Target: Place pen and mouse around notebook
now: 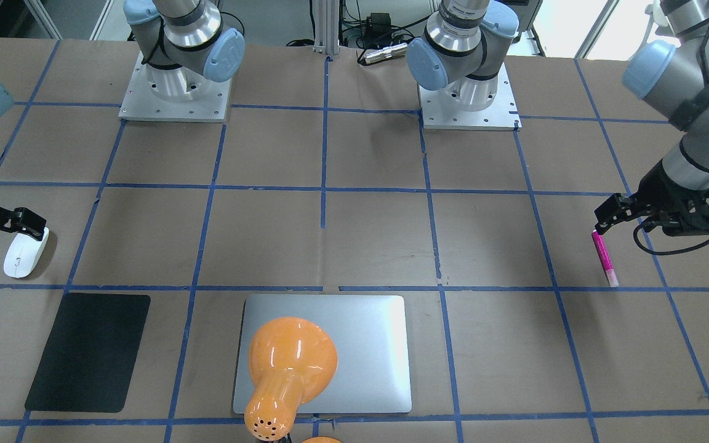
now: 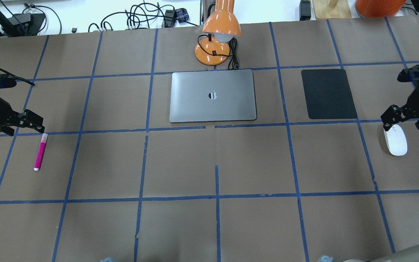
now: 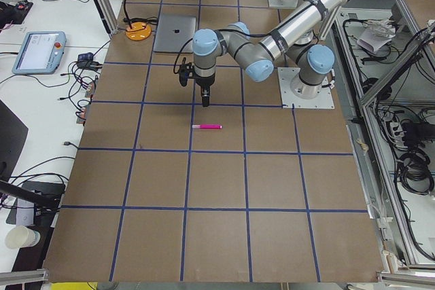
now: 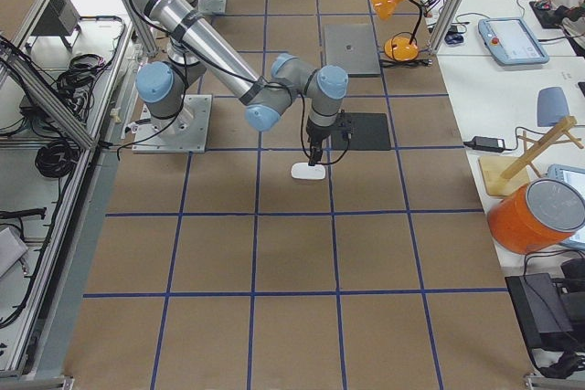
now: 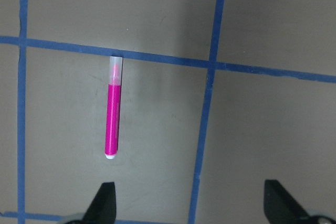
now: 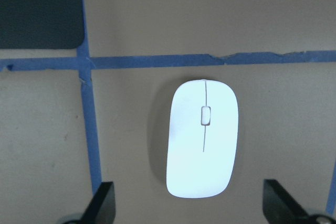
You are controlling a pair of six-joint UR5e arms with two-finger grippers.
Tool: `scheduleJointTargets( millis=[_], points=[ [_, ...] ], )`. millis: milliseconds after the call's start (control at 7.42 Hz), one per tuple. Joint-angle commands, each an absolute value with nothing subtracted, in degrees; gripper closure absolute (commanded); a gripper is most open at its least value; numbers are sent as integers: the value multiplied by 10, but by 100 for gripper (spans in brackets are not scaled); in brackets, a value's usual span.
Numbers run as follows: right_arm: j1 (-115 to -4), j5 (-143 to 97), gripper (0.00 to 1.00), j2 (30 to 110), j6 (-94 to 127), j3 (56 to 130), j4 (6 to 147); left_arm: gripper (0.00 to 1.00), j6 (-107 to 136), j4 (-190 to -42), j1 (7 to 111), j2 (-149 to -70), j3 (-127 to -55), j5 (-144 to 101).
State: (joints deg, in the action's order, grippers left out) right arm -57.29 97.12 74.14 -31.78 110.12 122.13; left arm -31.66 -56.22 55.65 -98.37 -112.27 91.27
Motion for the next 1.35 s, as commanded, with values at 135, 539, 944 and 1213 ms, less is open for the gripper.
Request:
scheduleJointTargets(
  millis=[135,539,944,1213],
  points=[
    [-559,967,0,699,-331,1100,1248,0,-333,-489,554,-1033,-1138,933],
    [-559,949,0,676,-336,1100,1249,6,-335,-461,541,-1068,-1143,926],
    [-558,968,0,671,-344,1100,1250,5,-375,-461,522,-1092,-1145,922],
    [-558,960,8,670,-343,1098,1254,5,-369,-461,516,-1113,-1143,918]
  ],
)
